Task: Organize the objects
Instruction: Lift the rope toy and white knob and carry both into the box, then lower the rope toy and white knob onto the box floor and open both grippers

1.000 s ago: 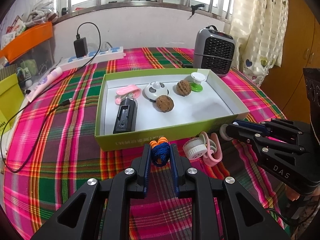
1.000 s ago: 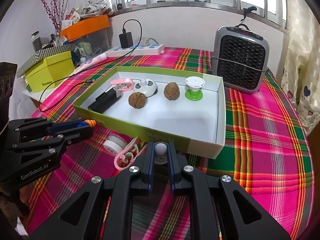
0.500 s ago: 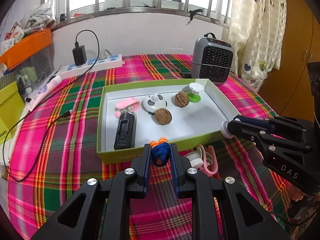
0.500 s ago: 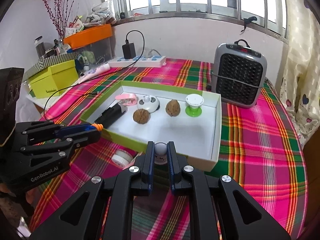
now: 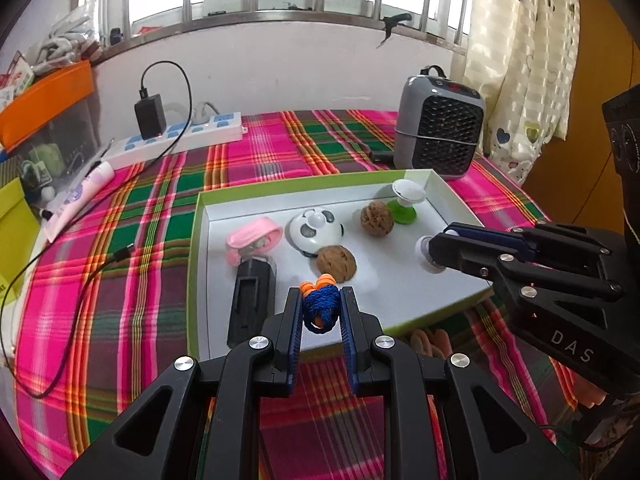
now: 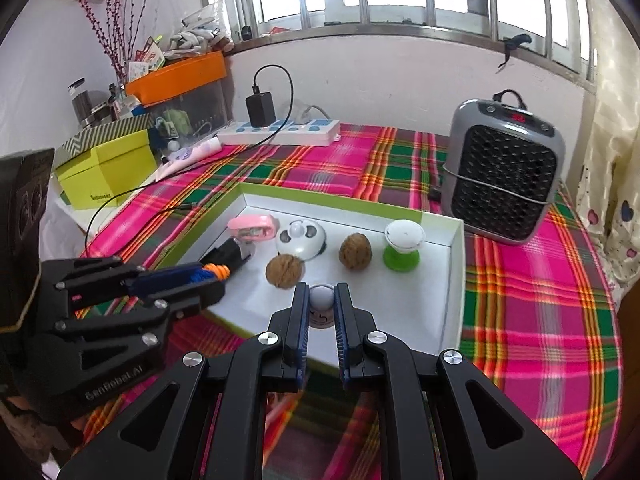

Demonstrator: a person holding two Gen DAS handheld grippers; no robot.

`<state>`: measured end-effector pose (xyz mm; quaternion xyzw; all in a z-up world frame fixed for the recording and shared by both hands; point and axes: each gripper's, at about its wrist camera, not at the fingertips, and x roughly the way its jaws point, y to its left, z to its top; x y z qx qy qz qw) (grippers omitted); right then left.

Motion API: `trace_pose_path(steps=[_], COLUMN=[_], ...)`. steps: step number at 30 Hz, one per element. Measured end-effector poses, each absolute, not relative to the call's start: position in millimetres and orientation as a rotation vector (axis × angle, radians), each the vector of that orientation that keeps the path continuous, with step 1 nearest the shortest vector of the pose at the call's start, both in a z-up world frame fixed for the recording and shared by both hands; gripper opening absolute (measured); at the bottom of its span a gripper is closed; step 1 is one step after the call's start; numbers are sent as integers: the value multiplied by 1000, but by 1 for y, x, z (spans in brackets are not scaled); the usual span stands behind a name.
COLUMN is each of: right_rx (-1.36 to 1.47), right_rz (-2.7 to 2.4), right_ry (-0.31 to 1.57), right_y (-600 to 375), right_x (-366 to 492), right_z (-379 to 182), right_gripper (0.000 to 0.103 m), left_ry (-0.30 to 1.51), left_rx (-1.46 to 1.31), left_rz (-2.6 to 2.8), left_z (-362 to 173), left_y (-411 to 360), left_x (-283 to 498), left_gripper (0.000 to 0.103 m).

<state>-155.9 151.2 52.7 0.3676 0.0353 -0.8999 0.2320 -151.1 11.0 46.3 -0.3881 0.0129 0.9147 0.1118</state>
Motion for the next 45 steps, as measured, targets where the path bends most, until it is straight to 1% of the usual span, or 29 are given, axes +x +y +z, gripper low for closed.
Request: trace_pose_path(steps=[7, 15, 32, 42, 44, 45], right_rx=[1055, 1088, 1116, 1116, 1115, 1114], right_rz=[-2442, -2429, -2412, -2420, -2425, -2426], right_ry=[66, 91, 106, 112, 107, 103], right_y=[145, 140, 135, 134, 135, 135], right_x=[-178, -191, -198, -197, -197, -196], right_z=[42, 33, 23, 25, 25, 26], right_gripper=[13, 13, 13, 13, 17, 21], left_ry=[48, 54, 20, 15, 10, 10], left_rx=[-1185, -1220, -1237, -1245, -1245, -1243], left_rz=[2674, 2665, 2664, 2673, 2675, 2674], left_z=[34, 24, 21, 21, 22, 22], left_y=[12, 11, 7, 5, 4, 4], left_x=[-167, -176, -183, -183, -182, -181], left_gripper=[17, 17, 17, 22, 24, 26])
